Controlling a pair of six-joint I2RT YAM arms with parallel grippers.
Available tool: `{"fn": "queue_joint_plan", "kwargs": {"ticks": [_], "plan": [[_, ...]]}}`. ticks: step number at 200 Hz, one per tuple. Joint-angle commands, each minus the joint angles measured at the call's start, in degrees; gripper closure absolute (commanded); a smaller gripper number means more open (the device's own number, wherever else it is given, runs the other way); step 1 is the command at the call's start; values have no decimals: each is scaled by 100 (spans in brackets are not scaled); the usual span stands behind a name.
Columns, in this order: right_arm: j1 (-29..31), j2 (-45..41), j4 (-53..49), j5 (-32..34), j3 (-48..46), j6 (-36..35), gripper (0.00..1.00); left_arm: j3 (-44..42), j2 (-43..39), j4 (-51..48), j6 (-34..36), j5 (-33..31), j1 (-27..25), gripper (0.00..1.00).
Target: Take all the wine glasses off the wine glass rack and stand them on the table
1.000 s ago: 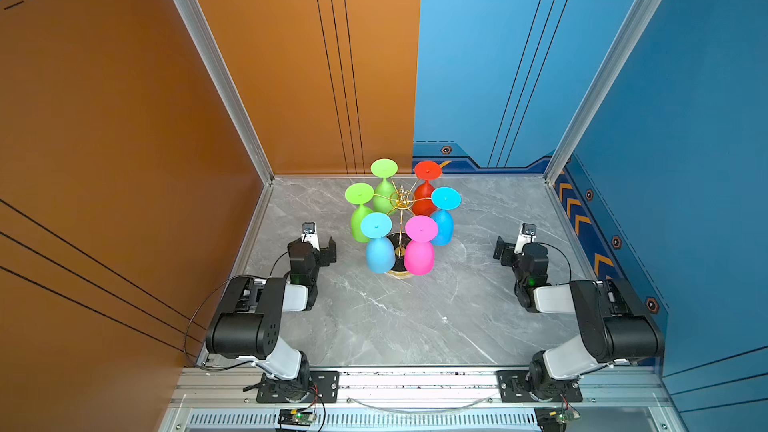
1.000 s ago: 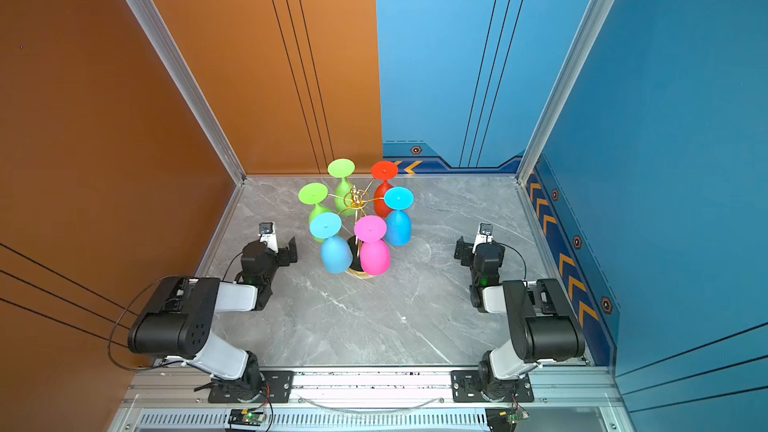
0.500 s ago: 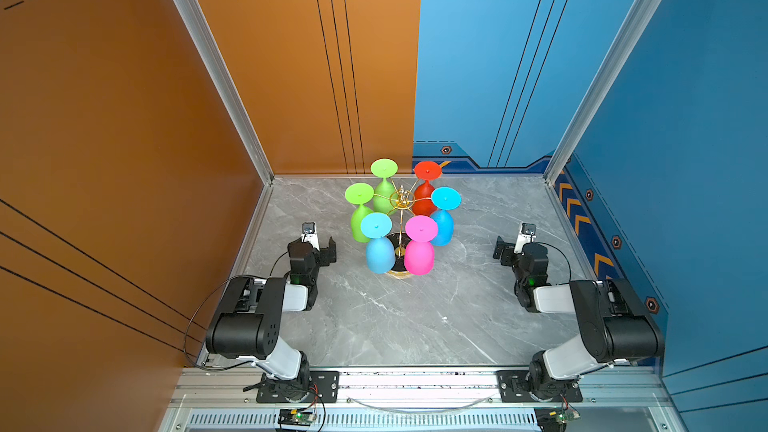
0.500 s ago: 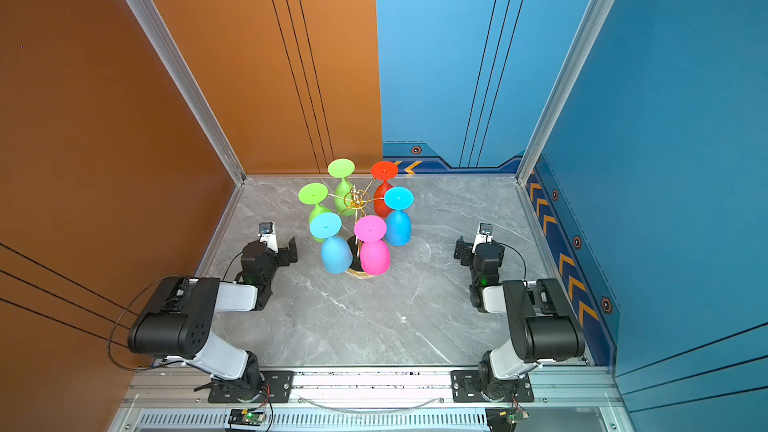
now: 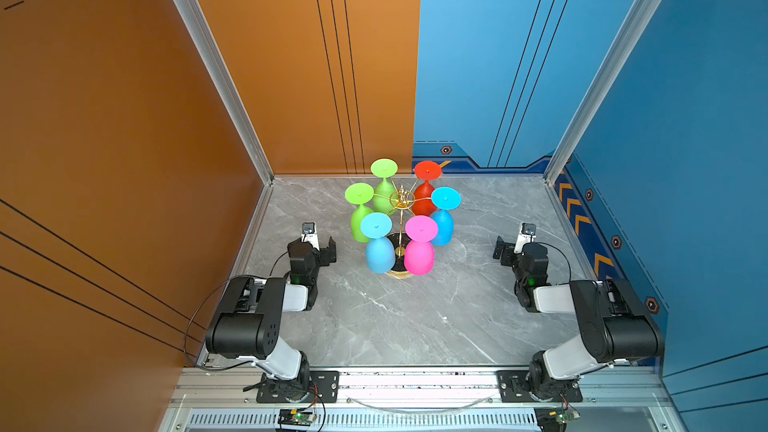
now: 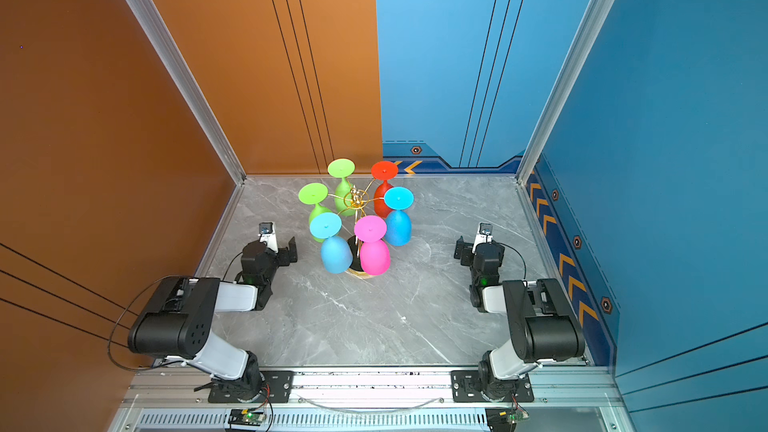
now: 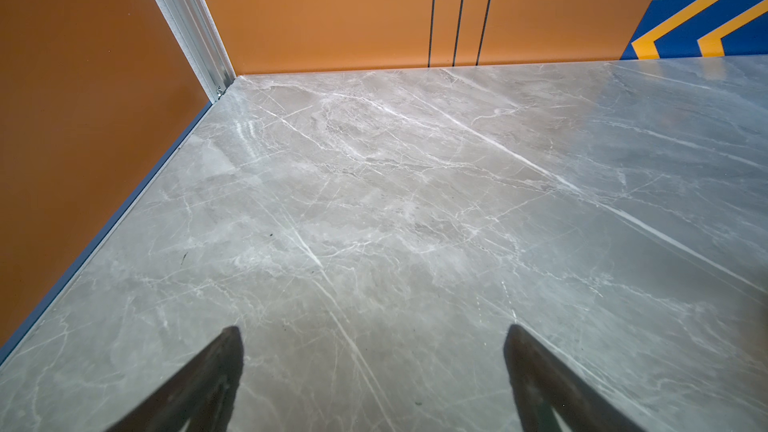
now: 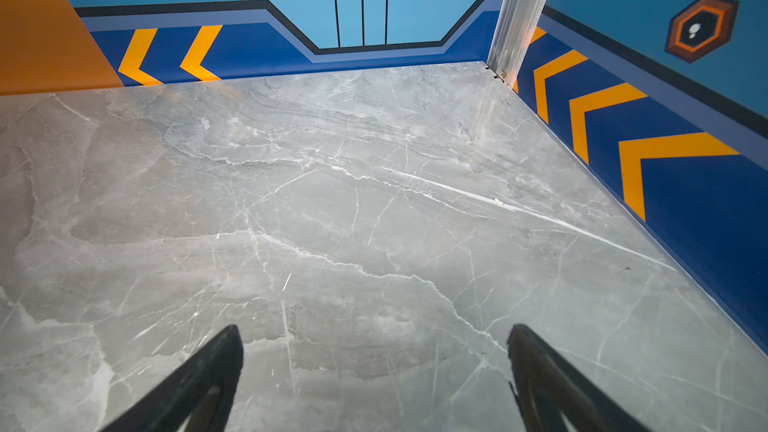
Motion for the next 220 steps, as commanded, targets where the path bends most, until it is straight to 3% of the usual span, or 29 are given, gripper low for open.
{"fn": "queue_joint_plan", "kwargs": {"ticks": [1,53,78,104,158,183,220], "plan": [[-24,19,-22,-77,95,-56,0,14,3,-26,-10,-133,-35,2],[27,-73,-205,130,159,-49,0,4,-31,-25,-27,-308,-63,2],[37,-373,-657,285,272,13,0,-50,-494,-274,-1,-413,-106,2],[71,-833,-1535,475,501,116,0,66,-1358,-1213,-36,-830,-251,2],[139,-2249,-4593,484,1377,829,0,769,-2766,-3684,-521,-1430,-466,2],[156,-2855,-5705,-80,1746,1141,1,1119,-3148,-4676,-704,-1356,-626,2],[238,-3310,-7255,-1020,2617,1470,5,1920,-3567,-6506,-1283,-628,-663,2]]}}
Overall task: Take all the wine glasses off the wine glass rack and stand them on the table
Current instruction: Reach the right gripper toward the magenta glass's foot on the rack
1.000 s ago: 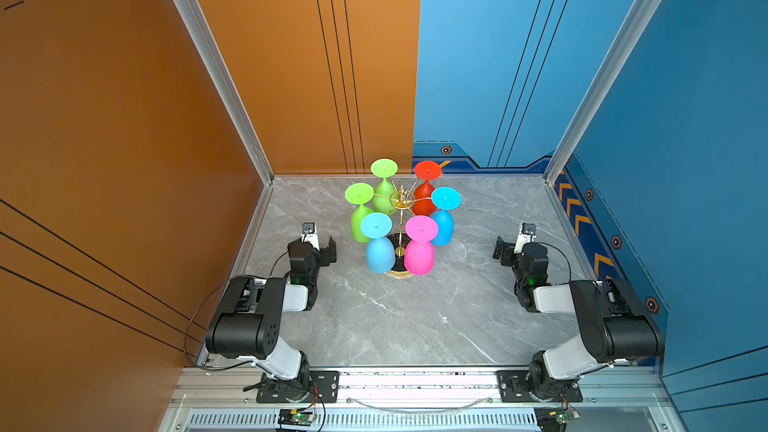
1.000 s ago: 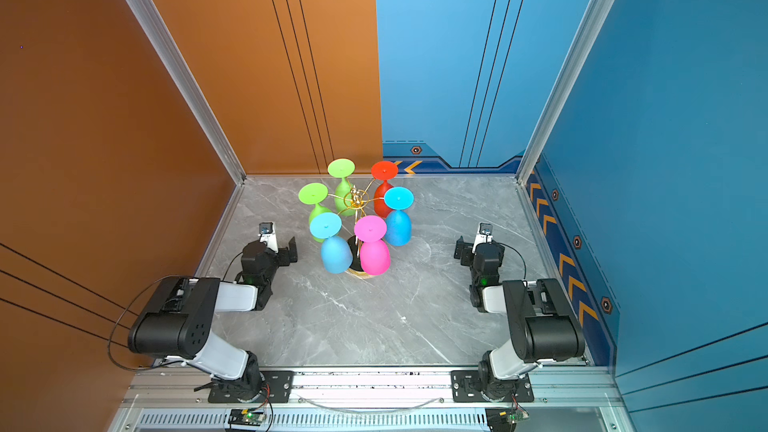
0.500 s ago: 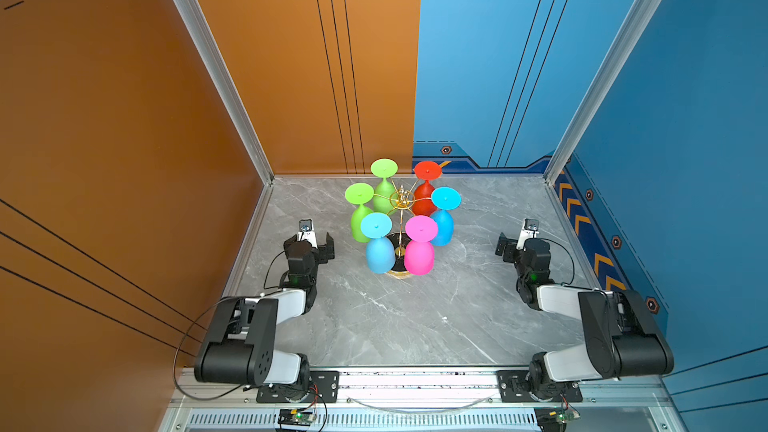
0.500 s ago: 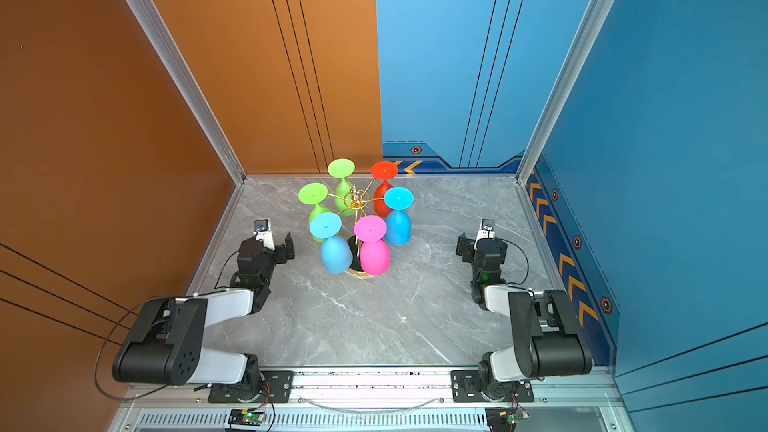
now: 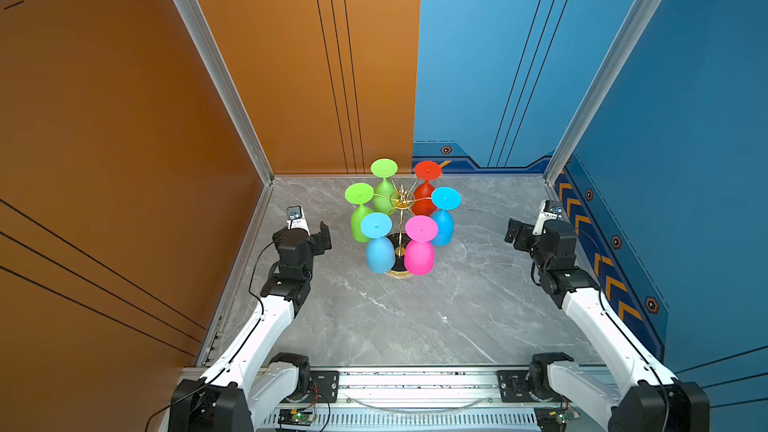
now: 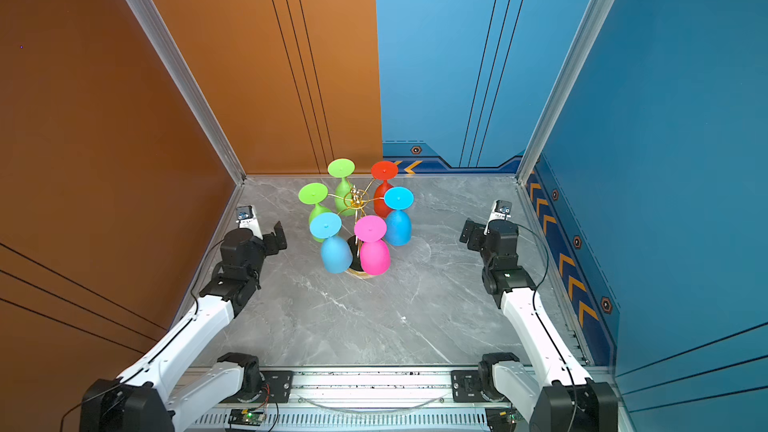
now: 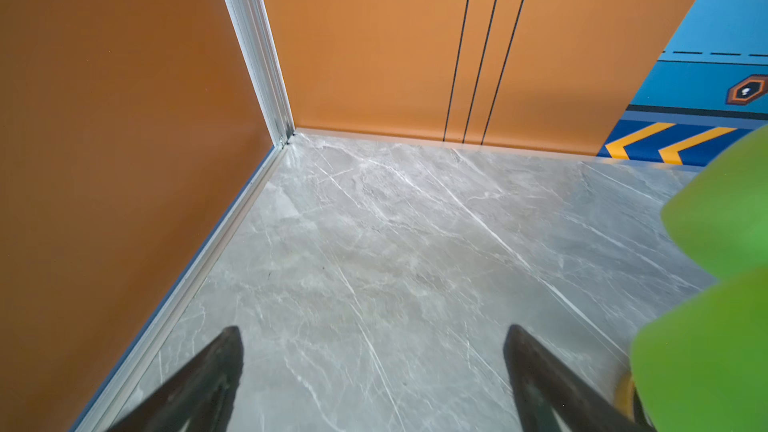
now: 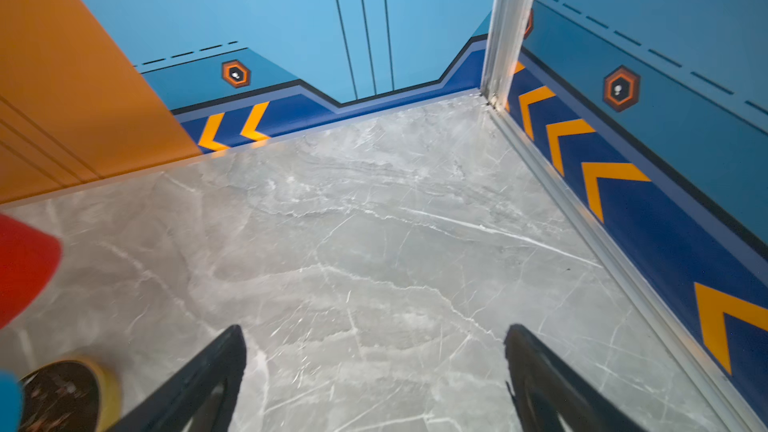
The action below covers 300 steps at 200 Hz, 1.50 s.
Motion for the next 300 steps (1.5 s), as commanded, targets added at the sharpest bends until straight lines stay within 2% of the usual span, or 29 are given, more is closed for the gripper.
{"fn": "queue_joint_plan", "kwargs": {"ticks": [1,23,43,86,116,130,180,300], "plan": [[84,-193,-1675,-724,585,479,6,576,-235,-1812,-505,498,-57,2],[173,-251,-2215,-1519,1022,851,10,858,-509,-2501,-646,857,-108,2],[381,-344,-2160,-2002,1168,1165,12,916,-964,-2821,-732,995,-145,2],[842,-81,-2631,-3048,1798,1300,19,1276,-1550,-3870,-577,1343,-165,2],[1252,-85,-2506,-3559,1929,1744,23,1183,-2013,-3942,-225,2230,-172,2],[1436,-103,-2272,-3757,1922,2034,25,1126,-2146,-3950,-116,2373,-170,2],[1900,-13,-1336,-4029,1878,2909,35,1025,-2223,-3868,-110,2630,-106,2],[2493,606,-449,-4148,1862,3359,52,851,-2285,-3562,-384,3343,602,2]]}}
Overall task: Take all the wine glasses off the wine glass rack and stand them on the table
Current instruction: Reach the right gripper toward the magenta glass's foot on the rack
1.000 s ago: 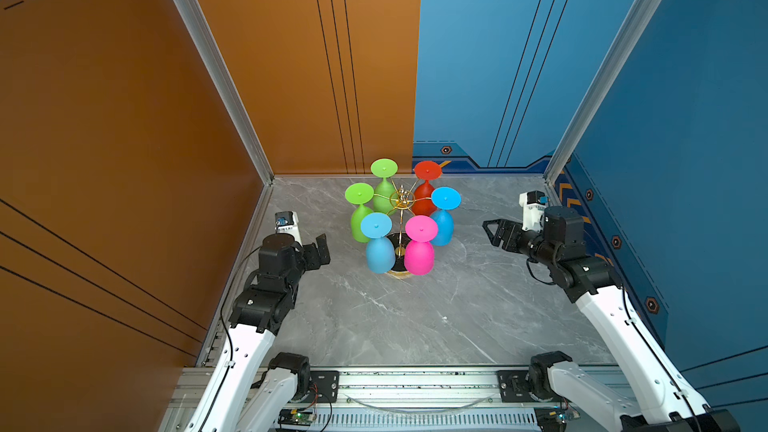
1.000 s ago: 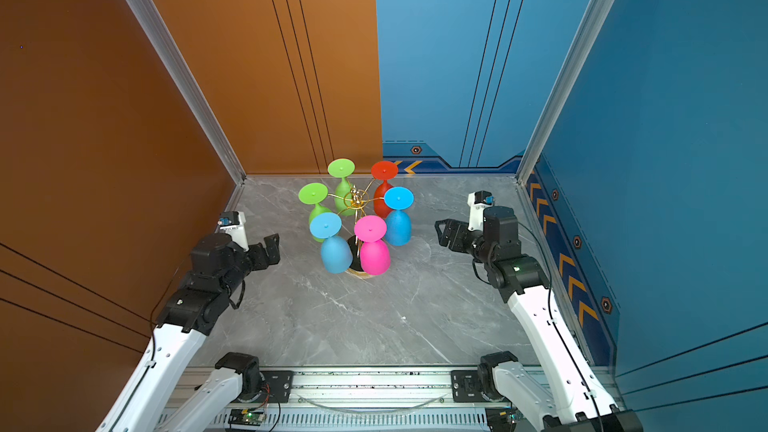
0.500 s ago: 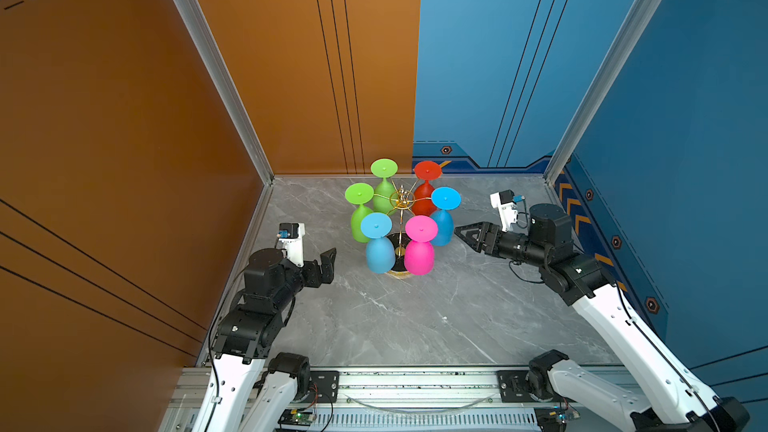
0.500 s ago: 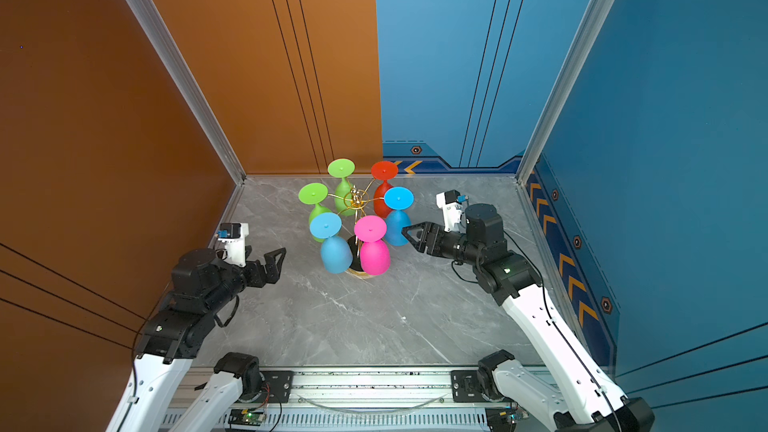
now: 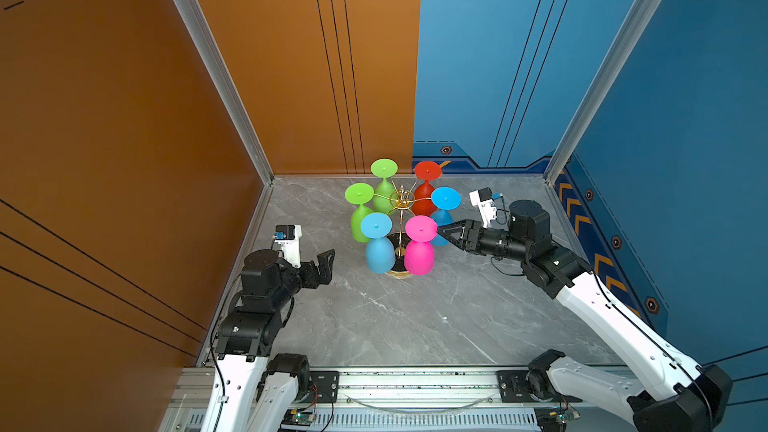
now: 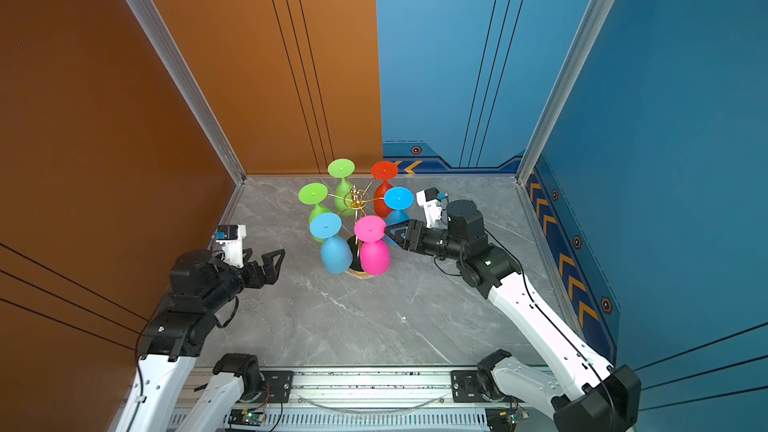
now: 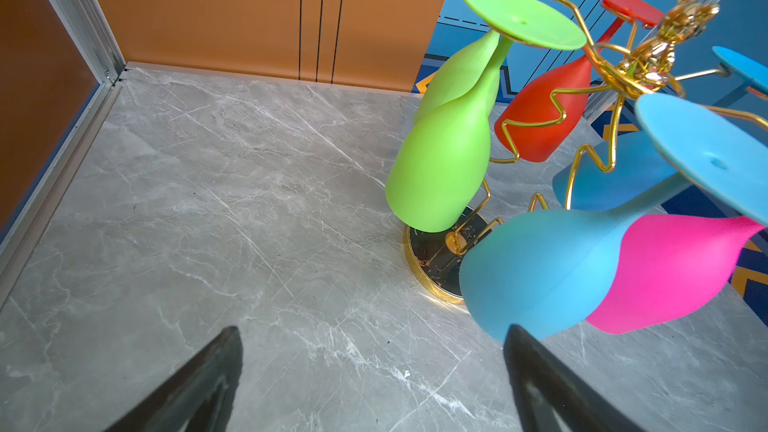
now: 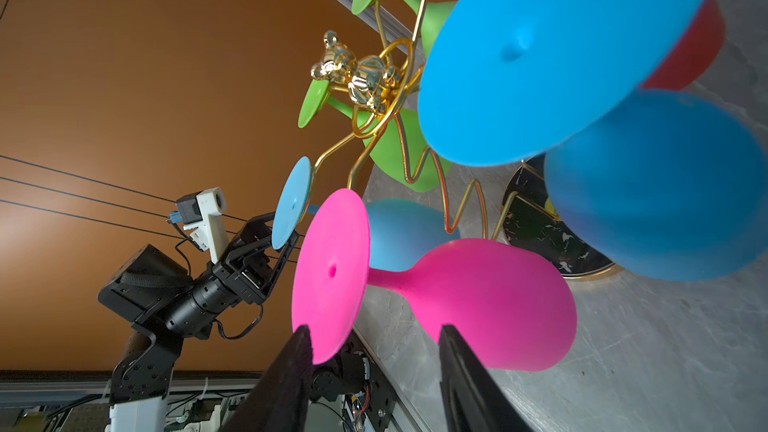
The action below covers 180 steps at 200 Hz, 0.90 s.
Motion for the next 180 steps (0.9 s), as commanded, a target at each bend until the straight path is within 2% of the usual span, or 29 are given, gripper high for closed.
{"fn": "queue_joint_plan", "kwargs": {"ticks": [1,71,180], "plan": [[51,90,355,-100,60,153,52,-71,-36,155,-82,291,120,2],[147,387,866,-162,42,451,64,-125,-27,284,-165,560,354,2],[166,453,1004,-162,46,597,82,-149,-53,323,-211,620,459,2]]}}
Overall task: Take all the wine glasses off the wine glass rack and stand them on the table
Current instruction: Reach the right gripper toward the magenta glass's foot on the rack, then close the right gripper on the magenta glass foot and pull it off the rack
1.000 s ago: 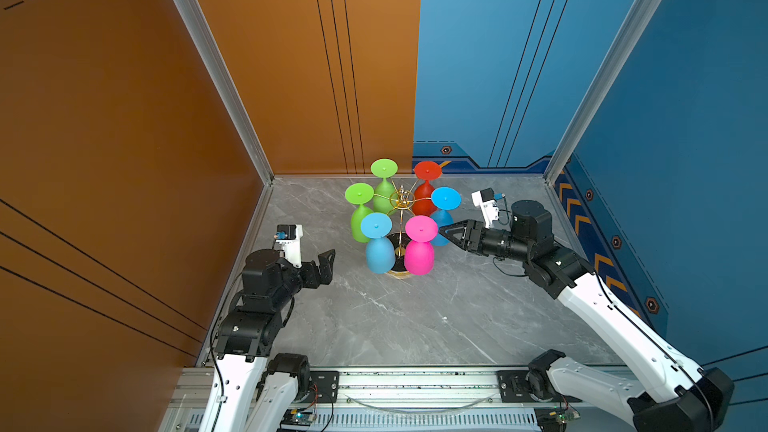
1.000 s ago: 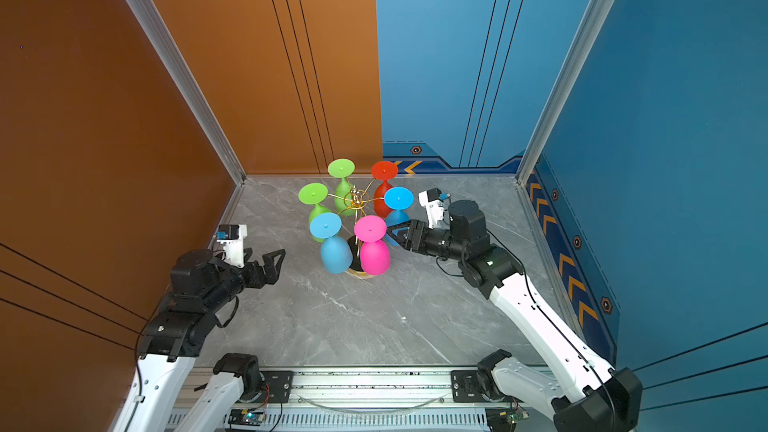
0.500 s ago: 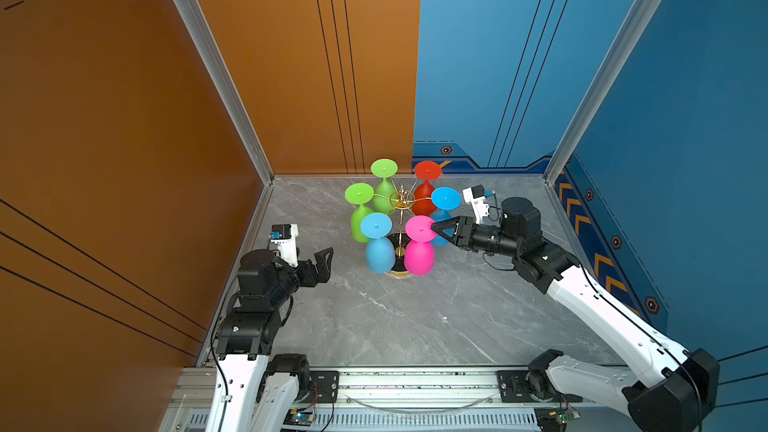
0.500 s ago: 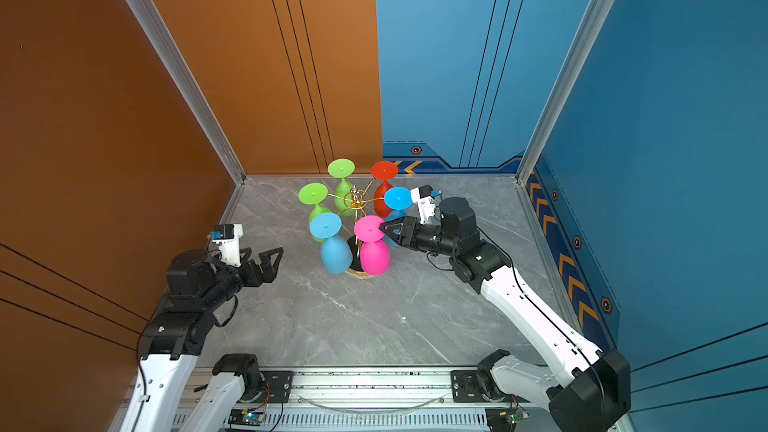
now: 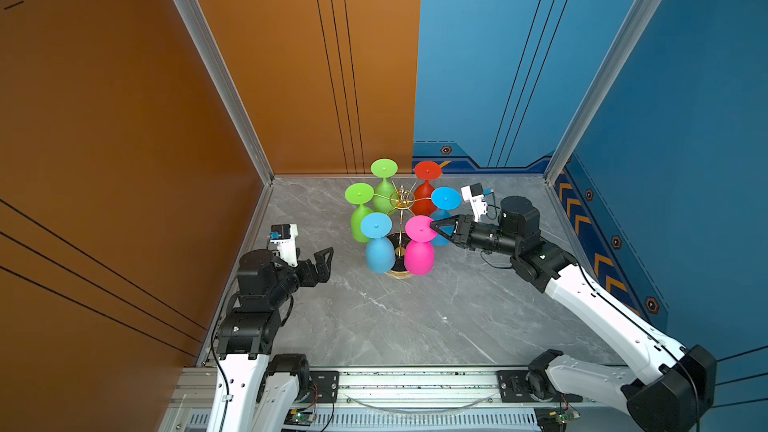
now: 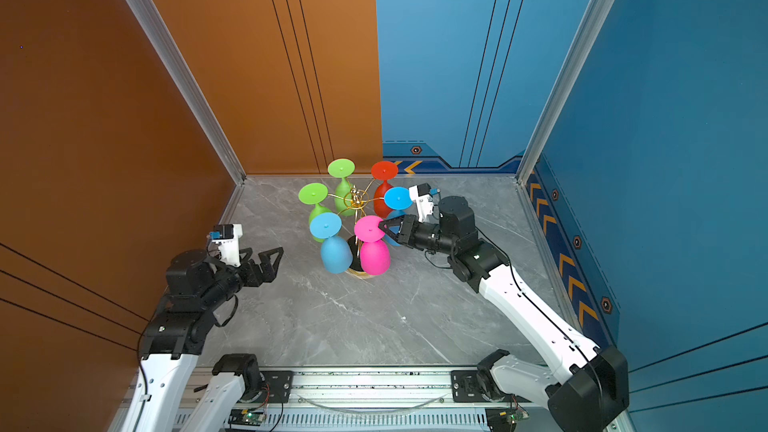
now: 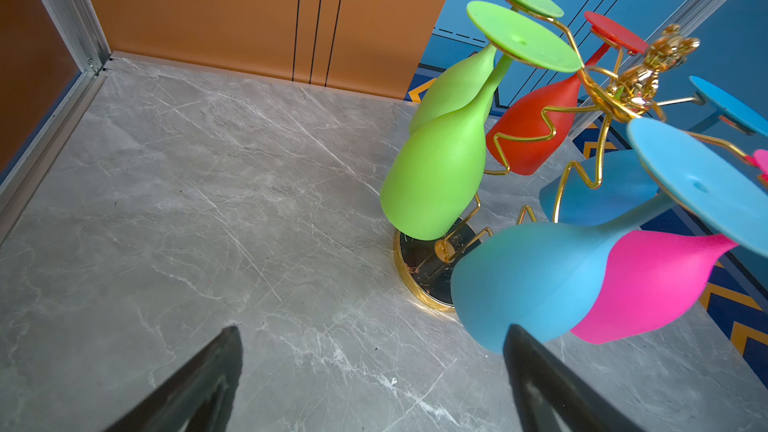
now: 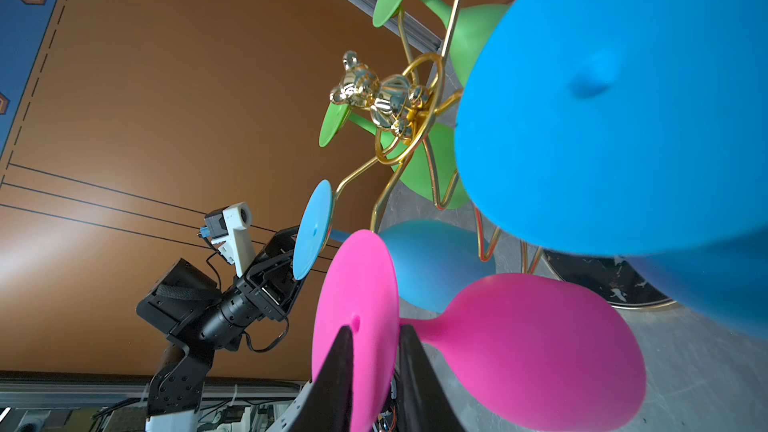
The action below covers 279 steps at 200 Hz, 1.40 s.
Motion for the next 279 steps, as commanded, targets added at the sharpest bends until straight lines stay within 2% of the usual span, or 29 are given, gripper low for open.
{"fn": "queue_joint_plan", "kwargs": {"ticks": [1,111,279], "plan": [[34,40,199,-55,46,54,82,-74,-51,166,-52,140,84,2],[34,-29,388,-152,29,280,93,-94,-58,203,-86,199,195,2],[26,-118,1023,-212,-25,839,100,-128,-53,261,-139,321,312,2]]}}
